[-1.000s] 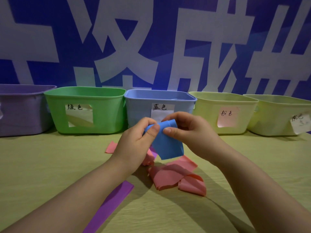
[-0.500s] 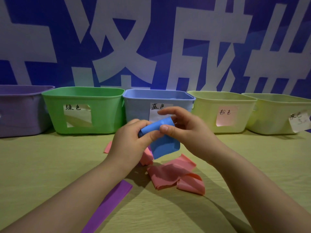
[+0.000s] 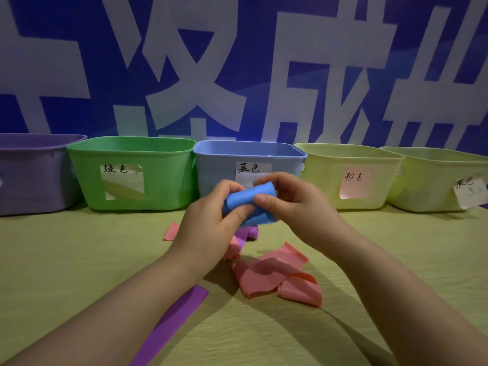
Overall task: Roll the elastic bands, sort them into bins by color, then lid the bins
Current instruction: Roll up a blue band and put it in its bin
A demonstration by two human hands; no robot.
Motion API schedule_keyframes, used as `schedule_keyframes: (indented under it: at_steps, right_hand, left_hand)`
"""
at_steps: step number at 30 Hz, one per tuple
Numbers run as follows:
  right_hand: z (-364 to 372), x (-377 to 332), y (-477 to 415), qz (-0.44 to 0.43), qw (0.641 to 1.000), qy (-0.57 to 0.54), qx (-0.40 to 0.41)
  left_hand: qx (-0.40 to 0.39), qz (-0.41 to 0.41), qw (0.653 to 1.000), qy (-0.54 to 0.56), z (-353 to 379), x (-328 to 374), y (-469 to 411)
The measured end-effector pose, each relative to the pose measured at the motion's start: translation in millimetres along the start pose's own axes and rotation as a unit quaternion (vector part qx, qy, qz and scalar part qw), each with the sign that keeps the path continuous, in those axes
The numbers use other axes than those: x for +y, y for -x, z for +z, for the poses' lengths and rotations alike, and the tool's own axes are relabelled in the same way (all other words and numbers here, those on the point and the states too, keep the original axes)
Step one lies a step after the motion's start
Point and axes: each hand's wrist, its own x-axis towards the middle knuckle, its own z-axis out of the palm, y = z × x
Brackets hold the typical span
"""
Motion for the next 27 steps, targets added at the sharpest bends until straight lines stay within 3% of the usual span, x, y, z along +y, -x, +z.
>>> schedule_keyframes:
  at_steps: [4, 9, 13, 17, 21, 25, 27]
  right_hand:
    - [0.9, 2.9, 0.1, -0.005, 0.999, -0.027, -0.032]
    - [-3.0, 4.1, -1.4, 0.005, 0.997, 0.082, -0.002]
    - [-2.1, -1.1, 0.2, 0.019, 0.989, 0.148, 0.002]
    - [0.6, -3.1, 1.3, 0.017, 0.985, 0.173, 0.004]
    - [0.0, -2.8, 1.9, 0.023, 0.988, 0.152, 0.003]
    - [0.6, -3.4, 2.7, 0.024, 1.000, -0.001, -0.016]
    - [0.5, -3.3, 3.8, 0.017, 0.999, -0.026, -0.037]
  left_hand:
    - [0.001, -0.011, 0.999, 0.036, 1.1, -7.5, -2.9]
    - [-0.023, -0.020, 0.998, 0.051, 2.1, -7.0, -3.9]
    - [-0.028, -0.070, 0.988, 0.134, 1.6, -5.0, -2.1]
    - [-0.026, -0.033, 0.997, 0.063, 2.1, -4.6, 1.2]
    - [-0.012, -0.022, 0.999, 0.022, 2.0, -1.9, 0.9]
    - [0.004, -0.007, 1.000, 0.013, -1.2, 1.5, -0.1]
    - [0.009, -0.007, 1.000, 0.010, -2.1, 1.0, -0.1]
